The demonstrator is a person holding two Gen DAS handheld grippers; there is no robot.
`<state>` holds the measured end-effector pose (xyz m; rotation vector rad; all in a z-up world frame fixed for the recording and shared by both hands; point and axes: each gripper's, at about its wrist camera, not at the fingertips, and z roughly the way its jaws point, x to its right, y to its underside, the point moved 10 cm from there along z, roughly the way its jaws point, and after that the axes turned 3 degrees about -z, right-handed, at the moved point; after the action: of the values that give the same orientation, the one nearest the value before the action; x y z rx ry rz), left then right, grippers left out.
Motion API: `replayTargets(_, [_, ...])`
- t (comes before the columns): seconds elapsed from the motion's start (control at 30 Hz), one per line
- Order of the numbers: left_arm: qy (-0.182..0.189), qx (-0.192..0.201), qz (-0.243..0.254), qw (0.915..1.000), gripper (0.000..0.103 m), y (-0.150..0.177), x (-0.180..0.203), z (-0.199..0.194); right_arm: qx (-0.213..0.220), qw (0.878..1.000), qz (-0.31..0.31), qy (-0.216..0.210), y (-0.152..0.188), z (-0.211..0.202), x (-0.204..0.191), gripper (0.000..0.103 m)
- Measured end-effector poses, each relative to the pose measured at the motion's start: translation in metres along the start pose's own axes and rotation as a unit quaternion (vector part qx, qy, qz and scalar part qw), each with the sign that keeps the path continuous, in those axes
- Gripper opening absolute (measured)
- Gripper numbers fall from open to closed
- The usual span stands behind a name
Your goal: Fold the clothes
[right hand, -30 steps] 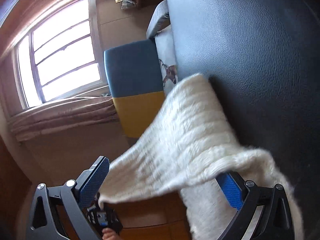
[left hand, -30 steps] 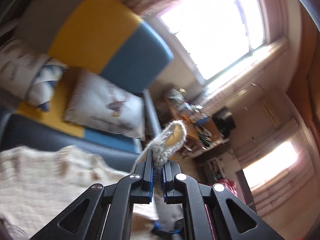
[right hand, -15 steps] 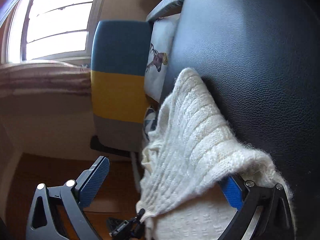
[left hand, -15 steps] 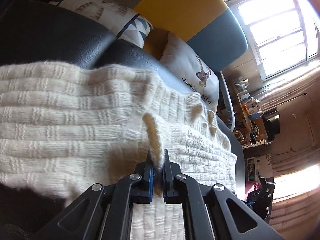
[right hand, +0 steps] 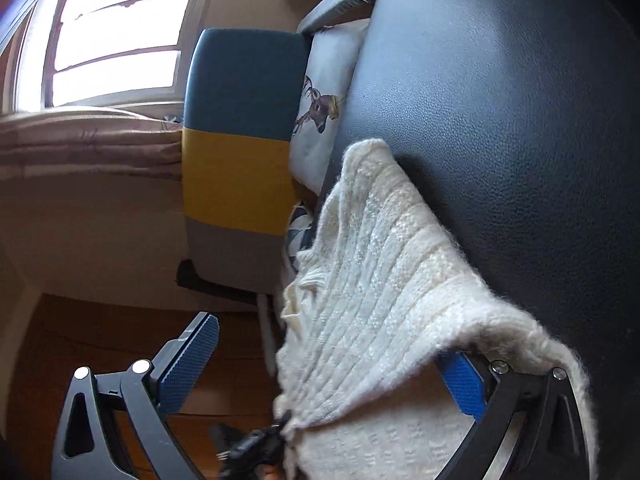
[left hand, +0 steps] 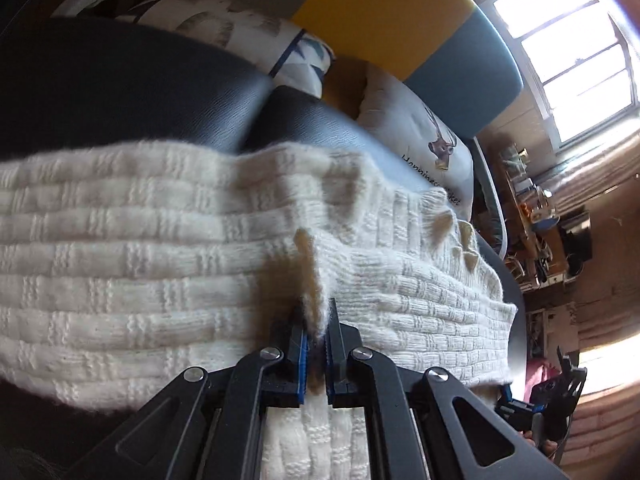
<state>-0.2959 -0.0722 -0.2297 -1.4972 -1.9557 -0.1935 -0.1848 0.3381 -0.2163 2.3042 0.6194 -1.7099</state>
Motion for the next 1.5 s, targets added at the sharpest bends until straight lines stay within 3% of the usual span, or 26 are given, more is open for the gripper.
replayTargets(0.27, [-0.013,-0.002,-0.007,0.9999,0.006,0.003,-0.001,-0.007,-0.01,0.999,0.031,-0.036,-0.005,-0.018,0.006,0.103])
replayTargets(0.4, [-0.038,0.014,-0.019,0.999,0.006,-0.003,-0.01,-0.03,-0.036,0.999,-0.015,-0.005,0.007,-0.033,-0.003,0.103])
replayTargets(0.5, [-0.023,0.042,-0.001,0.9989,0.006,-0.007,-0.001,-0.051,-0.045,0.997,-0.061,-0.002,0.015,-0.044,-0.019,0.103])
replayTargets(0.63, [0.0,0.037,0.066,0.9971,0.007,0.006,0.045,-0.045,-0.061,0.994,-0.089,-0.035,0.015,-0.027,-0.043,0.103])
replayTargets(0.73, [-0.038,0.013,0.099,0.9943,0.007,0.021,0.056,-0.015,-0.078,0.992,-0.095,-0.019,0.014,0.002,-0.041,0.103])
replayTargets(0.8, [-0.071,-0.003,0.102,0.9923,0.007,0.029,0.05,0.004,-0.083,0.992,-0.089,0.019,0.014,0.014,-0.02,0.103])
replayTargets(0.83, [-0.075,-0.002,0.1,0.9922,0.007,0.031,0.045,0.007,-0.087,0.992,-0.085,0.043,0.014,0.019,-0.006,0.103])
replayTargets(0.87, [-0.079,-0.001,0.098,0.9921,0.007,0.033,0.04,0.009,-0.088,0.991,-0.087,0.054,0.015,0.02,0.001,0.094])
replayTargets(0.97, [-0.072,0.004,0.106,0.9918,0.006,0.034,0.046,0.004,-0.094,0.987,-0.119,0.049,0.016,0.013,-0.004,0.094])
replayTargets(1.07, [-0.043,0.012,0.145,0.9885,0.01,0.037,0.08,0.0,-0.087,0.981,-0.167,0.034,0.003,0.009,-0.025,0.094])
replayTargets(1.13, [-0.031,0.013,0.171,0.9847,0.011,0.04,0.103,0.005,-0.092,0.983,-0.161,0.008,-0.011,0.017,-0.038,0.095])
replayTargets(1.2, [-0.031,0.01,0.192,0.9808,0.011,0.044,0.118,0.013,-0.095,0.982,-0.161,0.012,-0.026,0.028,-0.042,0.099])
replayTargets(1.3, [-0.051,0.007,0.208,0.9769,0.011,0.047,0.123,0.035,-0.101,0.983,-0.145,0.045,-0.046,0.053,-0.031,0.101])
replayTargets(1.4, [-0.057,-0.006,0.19,0.9802,0.011,0.05,0.106,0.046,-0.091,0.986,-0.128,0.058,-0.064,0.07,-0.023,0.101])
replayTargets(1.5, [-0.037,-0.002,0.195,0.9801,0.01,0.052,0.107,0.044,-0.092,0.987,-0.121,0.057,-0.07,0.078,-0.019,0.101])
